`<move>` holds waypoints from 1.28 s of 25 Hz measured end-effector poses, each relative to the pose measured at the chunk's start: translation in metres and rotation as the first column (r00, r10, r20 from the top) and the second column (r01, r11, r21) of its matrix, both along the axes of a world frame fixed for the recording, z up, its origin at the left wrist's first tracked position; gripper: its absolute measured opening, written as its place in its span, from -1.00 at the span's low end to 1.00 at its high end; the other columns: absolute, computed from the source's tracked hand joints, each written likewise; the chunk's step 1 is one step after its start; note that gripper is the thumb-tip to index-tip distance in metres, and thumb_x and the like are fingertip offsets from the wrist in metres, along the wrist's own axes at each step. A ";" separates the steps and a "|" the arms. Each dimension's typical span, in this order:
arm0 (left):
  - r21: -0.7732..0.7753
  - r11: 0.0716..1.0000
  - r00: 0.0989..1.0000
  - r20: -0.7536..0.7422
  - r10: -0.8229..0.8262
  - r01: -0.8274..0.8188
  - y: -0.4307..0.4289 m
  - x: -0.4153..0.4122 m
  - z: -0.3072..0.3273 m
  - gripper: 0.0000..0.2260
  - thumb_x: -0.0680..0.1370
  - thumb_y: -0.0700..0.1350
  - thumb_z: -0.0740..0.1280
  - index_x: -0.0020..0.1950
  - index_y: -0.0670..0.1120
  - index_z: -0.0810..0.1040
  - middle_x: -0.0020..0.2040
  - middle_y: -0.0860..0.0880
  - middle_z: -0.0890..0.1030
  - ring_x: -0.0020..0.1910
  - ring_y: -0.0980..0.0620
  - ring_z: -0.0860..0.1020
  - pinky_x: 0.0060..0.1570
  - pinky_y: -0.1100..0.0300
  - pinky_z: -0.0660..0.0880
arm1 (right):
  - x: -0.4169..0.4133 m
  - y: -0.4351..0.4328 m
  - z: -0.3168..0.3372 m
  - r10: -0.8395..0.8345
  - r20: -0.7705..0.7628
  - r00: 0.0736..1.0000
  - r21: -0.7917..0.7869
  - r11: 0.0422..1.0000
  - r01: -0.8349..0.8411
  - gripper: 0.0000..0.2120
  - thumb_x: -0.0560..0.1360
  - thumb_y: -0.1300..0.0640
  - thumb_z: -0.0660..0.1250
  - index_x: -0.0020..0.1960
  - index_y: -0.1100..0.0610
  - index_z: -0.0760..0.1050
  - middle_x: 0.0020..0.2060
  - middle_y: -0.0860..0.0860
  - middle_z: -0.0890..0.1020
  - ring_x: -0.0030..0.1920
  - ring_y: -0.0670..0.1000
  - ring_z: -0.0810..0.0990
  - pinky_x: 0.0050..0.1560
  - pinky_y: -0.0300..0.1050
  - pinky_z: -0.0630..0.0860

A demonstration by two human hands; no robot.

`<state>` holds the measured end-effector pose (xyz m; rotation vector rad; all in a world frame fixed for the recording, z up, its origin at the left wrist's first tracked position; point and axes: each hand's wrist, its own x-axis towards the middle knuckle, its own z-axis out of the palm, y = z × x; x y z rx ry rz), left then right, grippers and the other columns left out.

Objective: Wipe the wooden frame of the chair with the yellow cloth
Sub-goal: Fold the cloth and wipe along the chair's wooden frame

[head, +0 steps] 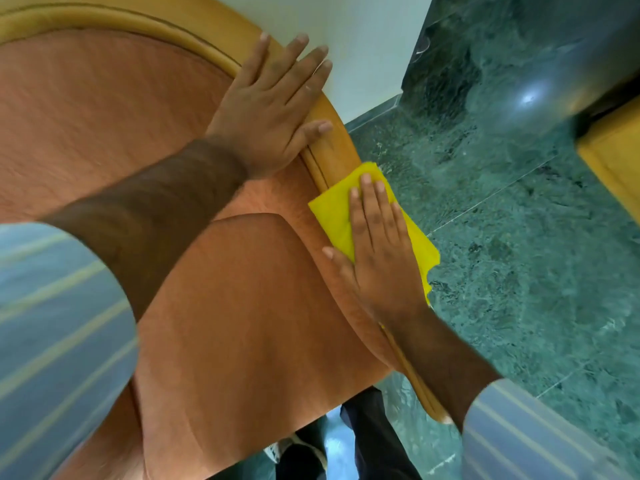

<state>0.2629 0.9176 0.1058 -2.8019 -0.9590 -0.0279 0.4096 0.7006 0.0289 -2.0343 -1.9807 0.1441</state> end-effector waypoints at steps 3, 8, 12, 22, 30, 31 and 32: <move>0.024 0.999 0.998 -0.034 -0.046 0.047 0.011 -0.001 0.004 -0.33 0.71 0.25 -0.21 0.68 -0.15 0.08 0.70 -0.14 0.17 0.70 -0.15 0.05 0.64 -0.27 -0.06 | -0.003 0.036 0.008 -0.032 -0.013 0.999 0.071 0.997 0.033 -0.25 0.67 -0.25 0.11 0.65 0.23 0.09 0.66 0.18 0.15 0.68 0.14 0.09 0.60 0.20 0.21; 0.039 0.999 1.000 0.000 -0.018 0.018 0.007 0.001 -0.003 -0.35 0.72 0.24 -0.19 0.68 -0.13 0.12 0.70 -0.11 0.20 0.70 -0.13 0.07 0.64 -0.26 -0.04 | 0.000 0.035 0.005 -0.001 -0.052 0.999 0.069 0.998 0.005 -0.28 0.69 -0.23 0.09 0.65 0.24 0.08 0.67 0.17 0.14 0.69 0.15 0.07 0.61 0.13 0.22; 0.037 0.999 1.000 0.013 -0.024 0.024 0.008 0.000 -0.001 -0.32 0.70 0.26 -0.19 0.68 -0.14 0.11 0.69 -0.13 0.22 0.70 -0.15 0.08 0.63 -0.27 -0.03 | 0.016 -0.037 -0.009 0.053 -0.057 0.997 -0.049 0.997 -0.056 -0.28 0.70 -0.19 0.11 0.66 0.23 0.03 0.69 0.16 0.06 0.70 0.12 0.01 0.62 0.15 0.23; -0.001 1.000 1.000 0.008 -0.010 0.010 0.005 0.003 0.006 -0.29 0.69 0.30 -0.18 0.67 -0.15 0.13 0.68 -0.13 0.25 0.69 -0.14 0.09 0.63 -0.28 -0.02 | 0.016 -0.085 -0.012 0.013 0.068 0.998 -0.177 0.984 -0.001 -0.28 0.71 -0.23 0.00 0.67 0.22 -0.01 0.69 0.14 0.04 0.69 0.13 0.02 0.59 0.20 0.28; -0.214 0.968 0.978 0.136 0.159 -0.128 -0.026 0.013 0.019 -0.30 0.67 0.29 0.02 0.61 -0.20 0.28 0.65 -0.17 0.30 0.67 -0.16 0.18 0.63 -0.19 0.06 | 0.019 -0.029 -0.001 -0.051 -0.373 0.926 -0.079 0.997 0.023 -0.11 0.60 -0.38 0.14 0.69 0.09 -0.13 0.71 0.03 -0.06 0.70 0.03 -0.11 0.68 0.12 0.04; -0.277 0.945 0.921 0.294 0.254 -0.172 -0.048 0.016 0.017 -0.37 0.65 0.25 0.16 0.51 -0.21 0.41 0.54 -0.19 0.43 0.57 -0.17 0.33 0.56 -0.11 0.22 | 0.034 -0.034 0.002 -0.162 -0.517 0.841 -0.146 0.984 0.100 -0.05 0.53 -0.45 0.19 0.69 -0.01 -0.13 0.70 -0.04 -0.02 0.70 -0.02 -0.07 0.65 0.06 0.07; -0.348 0.910 0.817 0.439 0.372 -0.227 -0.074 0.020 0.014 -0.47 0.61 0.20 0.28 0.36 -0.20 0.51 0.37 -0.19 0.55 0.39 -0.15 0.48 0.40 -0.03 0.38 | 0.049 -0.038 0.006 -0.327 -0.622 0.712 -0.283 0.941 0.186 0.03 0.41 -0.54 0.26 0.67 -0.11 -0.08 0.68 -0.10 0.11 0.67 -0.06 0.07 0.58 0.02 0.17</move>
